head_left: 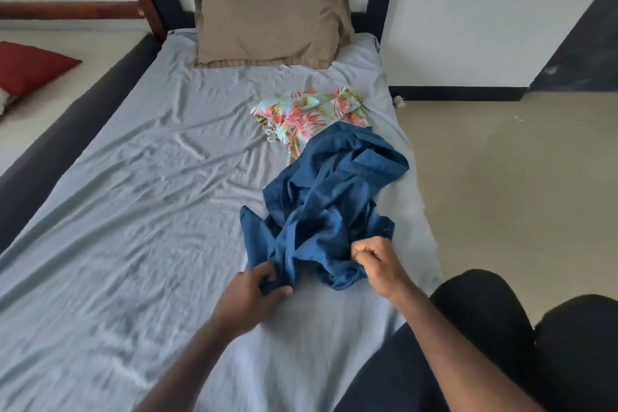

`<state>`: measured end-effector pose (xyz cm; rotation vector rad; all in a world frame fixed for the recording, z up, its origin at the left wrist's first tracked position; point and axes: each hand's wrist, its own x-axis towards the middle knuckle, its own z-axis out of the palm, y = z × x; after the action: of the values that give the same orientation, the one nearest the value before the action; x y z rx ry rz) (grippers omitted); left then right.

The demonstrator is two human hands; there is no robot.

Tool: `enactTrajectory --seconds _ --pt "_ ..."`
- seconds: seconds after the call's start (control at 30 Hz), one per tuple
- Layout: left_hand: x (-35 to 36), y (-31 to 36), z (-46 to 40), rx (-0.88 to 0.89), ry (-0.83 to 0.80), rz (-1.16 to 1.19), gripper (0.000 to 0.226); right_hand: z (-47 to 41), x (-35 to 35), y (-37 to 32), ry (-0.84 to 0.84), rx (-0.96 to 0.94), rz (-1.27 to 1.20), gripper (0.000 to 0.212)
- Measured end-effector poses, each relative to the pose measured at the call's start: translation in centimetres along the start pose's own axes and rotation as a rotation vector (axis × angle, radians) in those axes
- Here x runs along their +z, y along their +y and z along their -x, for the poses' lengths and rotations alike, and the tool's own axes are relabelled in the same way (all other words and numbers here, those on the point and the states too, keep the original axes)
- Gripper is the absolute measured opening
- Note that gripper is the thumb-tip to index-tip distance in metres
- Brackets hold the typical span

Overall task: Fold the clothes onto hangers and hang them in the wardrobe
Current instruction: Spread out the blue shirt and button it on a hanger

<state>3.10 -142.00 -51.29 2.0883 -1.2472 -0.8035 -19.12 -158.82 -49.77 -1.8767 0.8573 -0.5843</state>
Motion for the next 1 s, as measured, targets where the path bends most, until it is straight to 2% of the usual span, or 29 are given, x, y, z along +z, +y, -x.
enactTrajectory --seconds 0.07,0.13,0.17,0.23,0.27,0.3,0.33,0.4,0.47,0.53,0.6,0.67,0.7,0.73,0.77,0.8,0.83,0.9,0.97,1.0 --pt "0.1 -0.1 0.1 -0.137 0.074 -0.12 0.028 0.5 -0.3 0.4 0.148 0.033 -0.008 0.029" --pt "0.3 1.5 -0.4 -0.098 0.287 -0.068 0.029 0.4 -0.4 1.0 0.381 0.062 0.155 0.01" --pt "0.4 2.9 -0.8 -0.037 0.373 -0.044 0.035 0.2 -0.5 1.1 0.459 0.125 0.285 0.024" --pt "0.9 6.0 -2.0 0.083 0.446 -0.009 0.046 -0.4 -0.7 1.3 0.436 0.314 0.342 0.066" --pt "1.4 7.7 -2.8 0.141 0.428 -0.02 0.05 -0.5 -0.9 1.5 0.397 0.391 0.299 0.075" --pt "1.9 9.2 -3.7 0.188 0.392 -0.048 0.054 -0.5 -1.0 1.3 0.359 0.432 0.245 0.074" --pt "2.6 10.8 -4.8 0.224 0.355 -0.095 0.059 -0.4 -1.1 1.5 0.343 0.443 0.195 0.062" --pt "3.6 13.4 -7.4 0.263 0.281 -0.213 0.073 -0.2 -1.2 1.2 0.336 0.442 0.179 0.02" --pt "4.5 15.0 -9.7 0.236 0.155 -0.322 0.086 0.0 -1.5 1.3 0.375 0.441 0.169 0.025" --pt "5.0 14.8 -11.5 0.128 -0.01 -0.402 0.093 -0.1 -2.1 1.4 0.434 0.433 0.142 0.023" --pt "5.2 13.6 -12.1 -0.011 -0.081 -0.362 0.08 0.2 -2.4 1.6 0.495 0.443 0.182 0.019" --pt "5.5 12.8 -11.2 -0.064 -0.008 -0.348 0.053 0.4 -2.5 1.8 0.585 0.429 0.324 0.039" --pt "5.9 12.5 -10.1 -0.024 0.012 -0.395 0.046 0.4 -2.5 1.7 0.653 0.388 0.354 0.046" --pt "6.5 12.2 -8.8 0.06 0.007 -0.447 0.048 0.3 -2.4 1.6 0.72 0.318 0.328 0.043" --pt "7.0 12.1 -7.2 0.167 -0.036 -0.484 0.055 0.2 -2.4 1.3 0.754 0.258 0.232 0.032" --pt "7.6 11.9 -5.5 0.269 -0.102 -0.513 0.062 0.1 -2.5 0.9 0.733 0.239 0.094 0.022" --pt "7.9 11.8 -4.1 0.346 -0.165 -0.539 0.065 0.0 -2.4 0.4 0.663 0.274 -0.038 0.024" --pt "7.8 11.4 -2.8 0.397 -0.251 -0.484 0.055 0.0 -2.4 0.0 0.528 0.373 -0.181 0.039" --pt "7.0 11.4 -3.3 0.382 -0.342 -0.284 0.041 0.0 -2.4 0.2 0.479 0.447 -0.094 0.055" --pt "6.4 11.7 -3.8 0.359 -0.381 -0.169 0.033 0.1 -2.4 0.3 0.466 0.473 -0.032 0.056"
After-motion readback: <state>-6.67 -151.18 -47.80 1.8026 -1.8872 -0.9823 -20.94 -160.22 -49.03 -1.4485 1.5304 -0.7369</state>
